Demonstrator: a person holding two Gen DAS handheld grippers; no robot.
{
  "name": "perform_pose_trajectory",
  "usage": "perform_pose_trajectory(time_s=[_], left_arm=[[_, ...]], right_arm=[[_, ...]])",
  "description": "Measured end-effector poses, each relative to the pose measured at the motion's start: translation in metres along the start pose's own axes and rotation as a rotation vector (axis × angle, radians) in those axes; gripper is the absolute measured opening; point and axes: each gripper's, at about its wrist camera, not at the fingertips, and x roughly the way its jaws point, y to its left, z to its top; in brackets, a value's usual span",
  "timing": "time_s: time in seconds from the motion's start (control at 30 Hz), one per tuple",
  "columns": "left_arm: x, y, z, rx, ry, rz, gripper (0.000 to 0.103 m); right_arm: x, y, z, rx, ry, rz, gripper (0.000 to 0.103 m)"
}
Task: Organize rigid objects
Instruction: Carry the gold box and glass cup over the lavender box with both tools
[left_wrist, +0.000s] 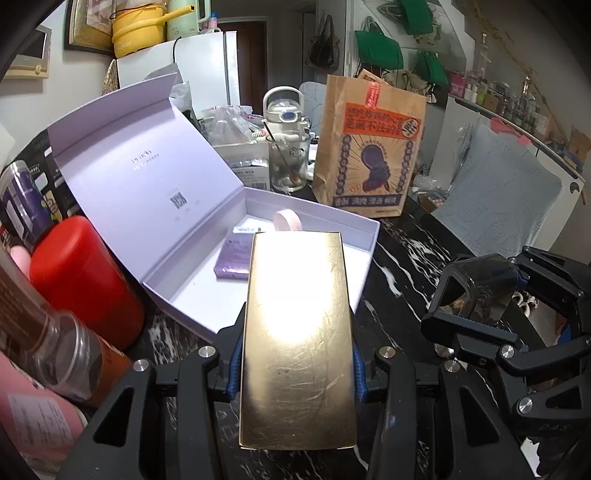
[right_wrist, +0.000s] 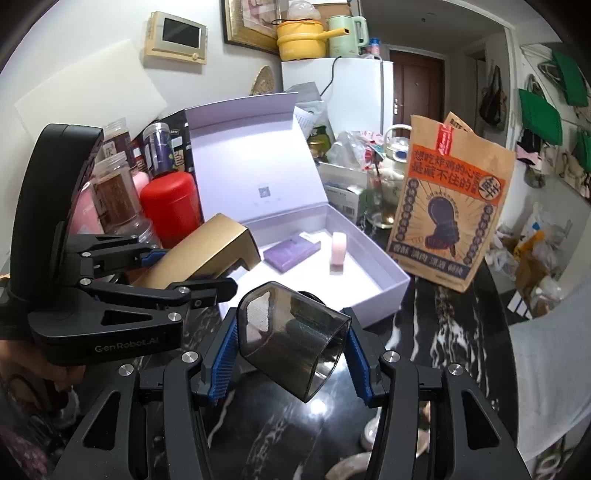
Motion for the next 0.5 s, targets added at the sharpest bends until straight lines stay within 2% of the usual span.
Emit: perform_pose_trajectory(time_s=[0.5], left_arm=[[0.020,0.025,0.044,-0.031,-0.060,0.022,0.044]], right_arm=[[0.025,-0.020,0.048,-0.049,-0.032,-0.006,0.052]])
